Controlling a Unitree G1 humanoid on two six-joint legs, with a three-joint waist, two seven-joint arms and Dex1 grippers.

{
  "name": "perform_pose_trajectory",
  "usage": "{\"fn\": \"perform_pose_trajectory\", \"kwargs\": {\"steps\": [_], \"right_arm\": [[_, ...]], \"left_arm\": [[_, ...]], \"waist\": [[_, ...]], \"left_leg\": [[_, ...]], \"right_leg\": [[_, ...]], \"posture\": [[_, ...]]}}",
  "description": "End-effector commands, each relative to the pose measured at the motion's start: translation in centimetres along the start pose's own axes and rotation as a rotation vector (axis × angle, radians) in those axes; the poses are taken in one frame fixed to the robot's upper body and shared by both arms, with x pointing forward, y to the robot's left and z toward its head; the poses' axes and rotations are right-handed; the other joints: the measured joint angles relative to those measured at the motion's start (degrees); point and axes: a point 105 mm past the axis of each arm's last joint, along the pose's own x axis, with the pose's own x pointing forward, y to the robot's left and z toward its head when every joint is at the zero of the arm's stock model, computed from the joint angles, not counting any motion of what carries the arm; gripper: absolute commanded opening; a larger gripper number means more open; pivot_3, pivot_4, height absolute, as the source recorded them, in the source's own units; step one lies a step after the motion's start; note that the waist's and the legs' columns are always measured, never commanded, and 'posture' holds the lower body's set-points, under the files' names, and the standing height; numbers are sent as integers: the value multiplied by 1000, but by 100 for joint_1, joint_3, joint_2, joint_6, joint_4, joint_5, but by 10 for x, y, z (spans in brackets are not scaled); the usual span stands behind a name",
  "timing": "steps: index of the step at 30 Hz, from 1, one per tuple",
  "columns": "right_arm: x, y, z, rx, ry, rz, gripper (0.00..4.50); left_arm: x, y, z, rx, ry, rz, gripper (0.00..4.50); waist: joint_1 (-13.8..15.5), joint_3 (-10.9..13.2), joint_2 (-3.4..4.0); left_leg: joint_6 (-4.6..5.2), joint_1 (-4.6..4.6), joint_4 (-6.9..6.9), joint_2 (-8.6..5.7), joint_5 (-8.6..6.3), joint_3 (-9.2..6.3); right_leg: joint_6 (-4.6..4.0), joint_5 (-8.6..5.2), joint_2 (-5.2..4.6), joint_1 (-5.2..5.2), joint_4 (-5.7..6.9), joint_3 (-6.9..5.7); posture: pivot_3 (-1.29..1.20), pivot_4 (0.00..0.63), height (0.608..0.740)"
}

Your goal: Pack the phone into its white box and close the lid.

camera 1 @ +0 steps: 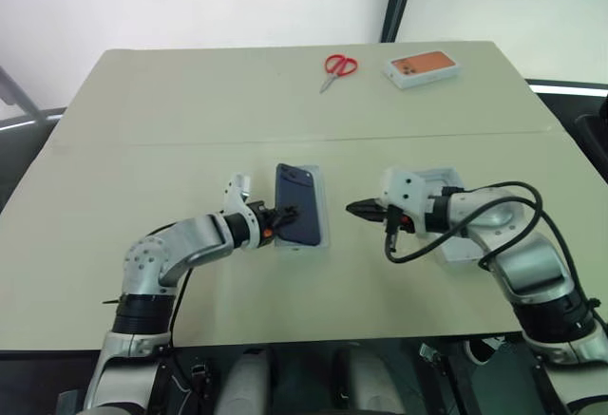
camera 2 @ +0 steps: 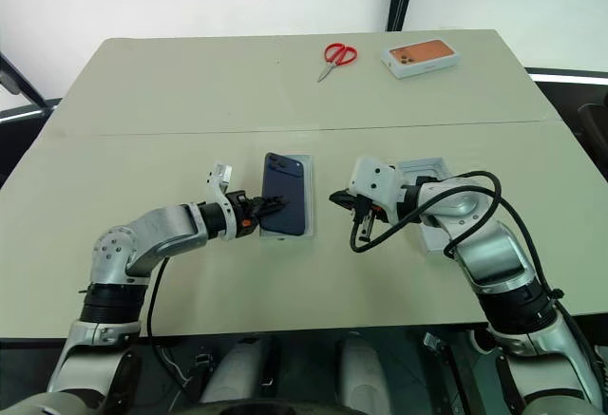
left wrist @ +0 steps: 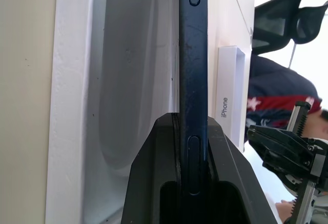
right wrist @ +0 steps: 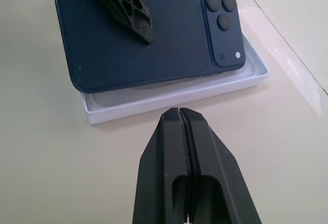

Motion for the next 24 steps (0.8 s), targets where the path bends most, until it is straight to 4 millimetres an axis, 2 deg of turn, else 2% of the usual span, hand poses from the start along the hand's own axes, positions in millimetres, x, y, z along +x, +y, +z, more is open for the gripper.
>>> {"fn": "perform_pose_trajectory", "kwargs": {"steps": [1, 10, 12, 13, 14, 19, 20, 24], "right_arm": [[-9, -1, 17, -3, -81, -14, 0], [-12, 1, 9, 30, -74, -27, 0], [-11, 1, 10, 31, -75, -26, 0], [-11, 1, 10, 30, -75, -27, 0], [-11, 1, 10, 30, -75, -27, 0], [-10, 1, 10, 28, -75, -25, 0], [-10, 2, 10, 27, -75, -24, 0], [-9, 2, 9, 22, -70, -23, 0]], "left_arm": [[0, -17, 5, 27, -16, -67, 37], [3, -19, 7, 24, -20, -80, 37], [3, -19, 7, 26, -19, -82, 970], [3, -19, 7, 29, -17, -81, 1224], [2, -20, 7, 31, -16, -81, 1691], [-2, -18, 10, 40, -18, -72, 4275], [-3, -18, 11, 41, -21, -71, 4435], [-12, -22, 15, 72, -37, -81, 4435]], "waist": [[1, 0, 0], [0, 0, 0], [-2, 0, 0], [-1, 0, 0], [0, 0, 0], [-1, 0, 0], [-1, 0, 0], [-11, 0, 0]], "left_leg": [[0, 0, 0, 0, 0, 0], [3, 0, 2, -1, -1, 1], [3, 0, 2, 0, -1, 0], [2, 0, 2, 0, -1, 0], [3, 0, 2, 0, -1, 0], [3, 1, 3, 0, -1, 0], [3, 2, 3, 0, -1, 0], [3, 5, 2, 1, -1, 0]], "right_leg": [[0, 0, 0, 0, 0, 0], [0, 0, 0, 2, 0, 0], [0, 0, 1, 2, 0, 0], [0, 0, 2, 2, 0, 0], [0, 0, 2, 2, 0, 0], [0, 0, 2, 2, 0, -1], [0, 0, 2, 4, 0, -1], [0, 0, 5, 7, 0, 0]], "posture": [[0, 150, 740], [0, 150, 740], [0, 150, 740], [0, 150, 740], [0, 150, 740], [0, 150, 740], [0, 150, 740], [0, 150, 740]]}}
